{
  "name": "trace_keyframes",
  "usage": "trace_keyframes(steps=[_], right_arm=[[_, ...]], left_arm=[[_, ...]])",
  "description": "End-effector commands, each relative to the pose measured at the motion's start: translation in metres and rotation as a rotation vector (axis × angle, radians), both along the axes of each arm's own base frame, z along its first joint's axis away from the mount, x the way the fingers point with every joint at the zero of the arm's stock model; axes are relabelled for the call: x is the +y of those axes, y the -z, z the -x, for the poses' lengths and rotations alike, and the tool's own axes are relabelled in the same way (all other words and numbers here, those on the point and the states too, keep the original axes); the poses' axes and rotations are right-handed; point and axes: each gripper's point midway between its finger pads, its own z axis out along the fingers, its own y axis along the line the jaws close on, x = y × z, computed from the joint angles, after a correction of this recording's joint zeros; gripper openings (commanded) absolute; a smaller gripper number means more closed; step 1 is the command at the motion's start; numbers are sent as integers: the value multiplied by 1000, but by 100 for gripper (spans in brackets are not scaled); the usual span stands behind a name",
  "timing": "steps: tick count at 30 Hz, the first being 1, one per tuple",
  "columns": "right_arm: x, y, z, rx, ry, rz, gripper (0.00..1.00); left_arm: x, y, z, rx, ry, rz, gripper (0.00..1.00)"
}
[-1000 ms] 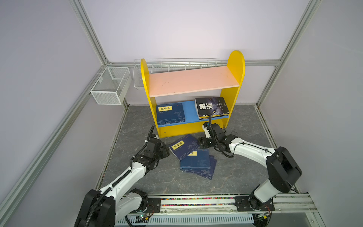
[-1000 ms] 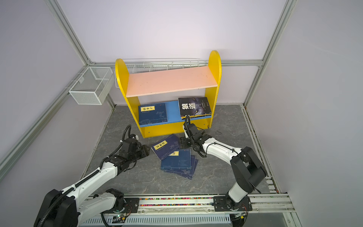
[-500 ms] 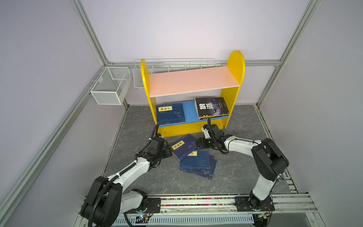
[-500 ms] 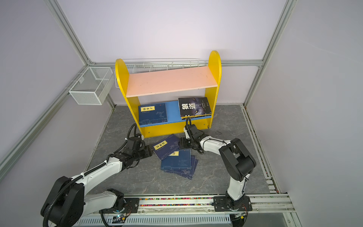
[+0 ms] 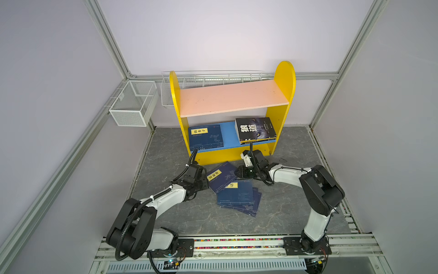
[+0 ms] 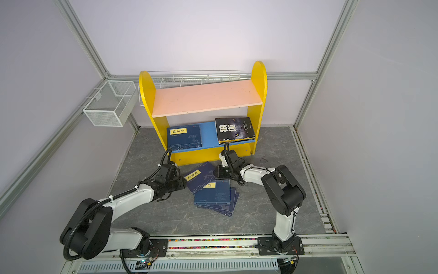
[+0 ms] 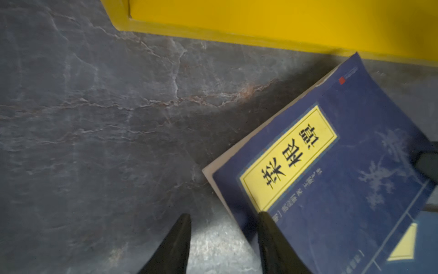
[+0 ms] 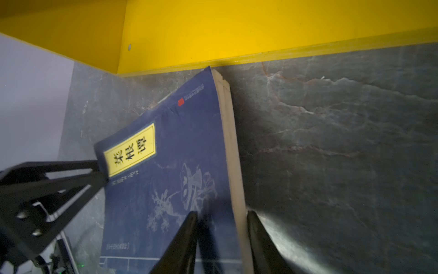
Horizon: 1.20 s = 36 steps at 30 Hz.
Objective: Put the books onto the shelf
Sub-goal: 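Grasp the navy book edges with left and right grippers, then lift the book upright with the right gripper while the left gripper releases and withdraws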
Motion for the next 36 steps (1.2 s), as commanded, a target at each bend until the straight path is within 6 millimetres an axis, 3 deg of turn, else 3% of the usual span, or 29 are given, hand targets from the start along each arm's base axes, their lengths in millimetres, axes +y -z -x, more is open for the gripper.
trace_keyframes(steps=[1,7,12,16,20,22,26,28,33,36], right_arm=[[5,-12,3,-26,-29,-60,27],[17,-40,10,-74,-88,-165,17],[31,-51,19,-92,-150,-205,23],[37,-48,20,-96,-163,-175,24],[34,-50,18,-112,-155,-168,9],[32,-56,20,-134,-162,-168,7],[29,-79,30,-178,-207,-196,7],[25,-94,35,-207,-225,-208,7],[15,-148,47,-304,-249,-263,7],[13,-185,45,-364,-230,-321,7]], left_arm=[[-7,5,-5,31,17,-40,44],[-14,22,-5,97,52,-82,42],[-18,22,-5,96,69,-75,39],[-21,19,-4,83,82,-67,39],[-20,15,-3,67,79,-64,39],[-13,11,-4,62,42,-77,39],[12,-14,-8,-20,-107,-99,42],[41,-36,-7,-90,-268,-124,44],[116,-75,17,-234,-638,-65,55],[136,-83,33,-274,-725,-23,56]])
